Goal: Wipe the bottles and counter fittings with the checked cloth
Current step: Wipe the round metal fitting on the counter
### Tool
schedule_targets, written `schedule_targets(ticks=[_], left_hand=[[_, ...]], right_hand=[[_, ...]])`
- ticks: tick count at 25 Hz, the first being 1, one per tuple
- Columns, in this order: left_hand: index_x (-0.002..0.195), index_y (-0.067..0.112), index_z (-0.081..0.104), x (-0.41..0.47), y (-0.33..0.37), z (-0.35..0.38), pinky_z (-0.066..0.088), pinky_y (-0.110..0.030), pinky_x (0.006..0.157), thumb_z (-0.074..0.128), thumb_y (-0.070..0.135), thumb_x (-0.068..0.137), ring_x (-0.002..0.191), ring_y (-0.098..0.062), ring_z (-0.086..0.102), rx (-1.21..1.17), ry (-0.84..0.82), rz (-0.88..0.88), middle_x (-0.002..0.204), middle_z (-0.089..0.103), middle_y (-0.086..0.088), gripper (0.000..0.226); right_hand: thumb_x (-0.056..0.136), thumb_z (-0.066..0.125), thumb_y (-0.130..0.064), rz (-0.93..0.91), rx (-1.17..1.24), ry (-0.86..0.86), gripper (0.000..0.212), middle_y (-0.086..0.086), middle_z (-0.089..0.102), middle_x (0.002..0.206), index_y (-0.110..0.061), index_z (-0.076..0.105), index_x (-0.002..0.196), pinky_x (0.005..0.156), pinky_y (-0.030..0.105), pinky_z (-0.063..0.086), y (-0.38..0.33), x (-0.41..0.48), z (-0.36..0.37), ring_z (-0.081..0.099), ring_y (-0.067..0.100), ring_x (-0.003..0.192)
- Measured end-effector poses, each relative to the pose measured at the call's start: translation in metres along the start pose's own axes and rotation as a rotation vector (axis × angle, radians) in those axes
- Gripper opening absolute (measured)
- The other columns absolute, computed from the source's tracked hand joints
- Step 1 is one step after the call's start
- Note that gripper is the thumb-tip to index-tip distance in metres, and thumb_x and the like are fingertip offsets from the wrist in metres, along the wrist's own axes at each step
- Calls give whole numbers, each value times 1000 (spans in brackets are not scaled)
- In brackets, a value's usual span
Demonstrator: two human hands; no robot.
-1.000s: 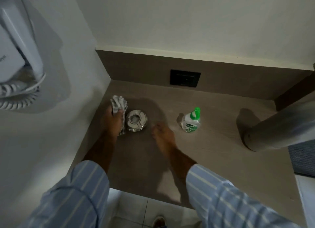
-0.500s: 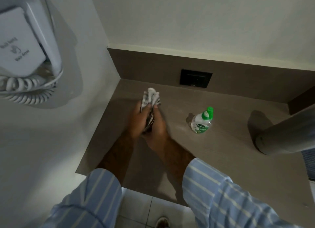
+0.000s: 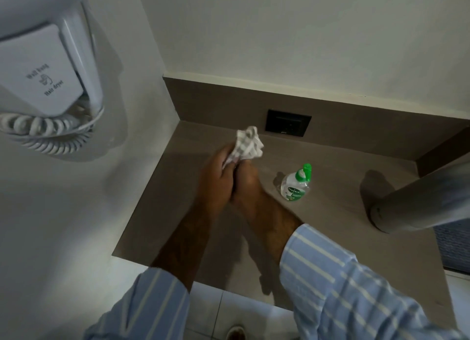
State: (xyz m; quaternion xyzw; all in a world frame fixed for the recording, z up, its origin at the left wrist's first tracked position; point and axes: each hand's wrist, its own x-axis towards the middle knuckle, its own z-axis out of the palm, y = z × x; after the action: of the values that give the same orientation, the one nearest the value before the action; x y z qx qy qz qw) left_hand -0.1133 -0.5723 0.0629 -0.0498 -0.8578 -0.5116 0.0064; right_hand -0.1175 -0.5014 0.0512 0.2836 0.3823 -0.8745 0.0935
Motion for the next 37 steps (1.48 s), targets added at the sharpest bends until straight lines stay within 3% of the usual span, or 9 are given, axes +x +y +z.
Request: schedule_targets(ticks=[5,9,13,16,20,23,28,34,37], left_hand=[[126,-2,60,-32,-92,-21,47,-40,88,54,5,97,110,-41,62,328,258,-235,118,67,-24,30],[133,6,55,-3,-165,-26,40,-55,105,63,8,85,124,-40,55,828,200,-199,132,60,-22,48],[145,6,44,38,-143,17,31,-52,115,56,18,95,136,-38,45,729,-88,21,147,50,-21,53],[142,11,50,-35,-141,26,34,-50,114,57,24,90,137,-31,45,713,-330,443,146,54,-14,54],[136,22,59,-161,-138,-3,31,-36,114,67,16,79,135,-19,46,476,-593,571,144,57,2,58],[135,38,55,-193,-132,-19,40,-20,105,61,24,88,121,-12,57,342,-592,360,132,64,6,50],[96,24,69,-151,-109,-51,52,-30,72,70,33,90,89,-25,68,-356,-21,-617,90,74,-5,11],[118,12,64,-111,-94,-85,61,-33,78,78,27,76,93,-23,74,-830,-68,-616,103,74,-10,47],[123,6,61,-88,-48,-94,58,-42,87,62,14,84,102,-32,70,-894,-139,-617,113,72,-18,39]], right_hand=[[93,50,-62,36,111,10,63,13,71,121,-13,62,131,94,47,54,-43,12,-2,67,27,106],[91,60,-50,-1,85,-78,52,13,68,124,-17,59,131,103,56,49,-68,18,3,64,30,117],[100,55,-21,-39,26,-65,24,18,72,106,-3,60,115,100,51,54,-65,17,4,69,32,109],[101,56,-18,-33,-88,2,25,13,73,100,-1,60,118,89,40,60,-58,20,-7,72,25,98],[94,68,-25,39,-357,149,17,8,70,83,-10,66,86,70,35,57,-21,33,-29,67,20,71],[87,75,-29,63,-589,197,27,5,64,77,-18,58,69,87,48,58,13,46,-46,62,25,78],[83,73,-42,-5,-870,138,30,7,70,78,-19,62,68,92,52,59,46,80,-53,70,28,85],[89,50,-68,-203,-1458,238,67,14,70,110,-7,72,105,90,38,50,27,43,-29,65,31,104],[86,51,-73,-136,-1117,-58,73,7,71,91,-5,72,102,83,35,50,-19,-19,9,66,23,88]])
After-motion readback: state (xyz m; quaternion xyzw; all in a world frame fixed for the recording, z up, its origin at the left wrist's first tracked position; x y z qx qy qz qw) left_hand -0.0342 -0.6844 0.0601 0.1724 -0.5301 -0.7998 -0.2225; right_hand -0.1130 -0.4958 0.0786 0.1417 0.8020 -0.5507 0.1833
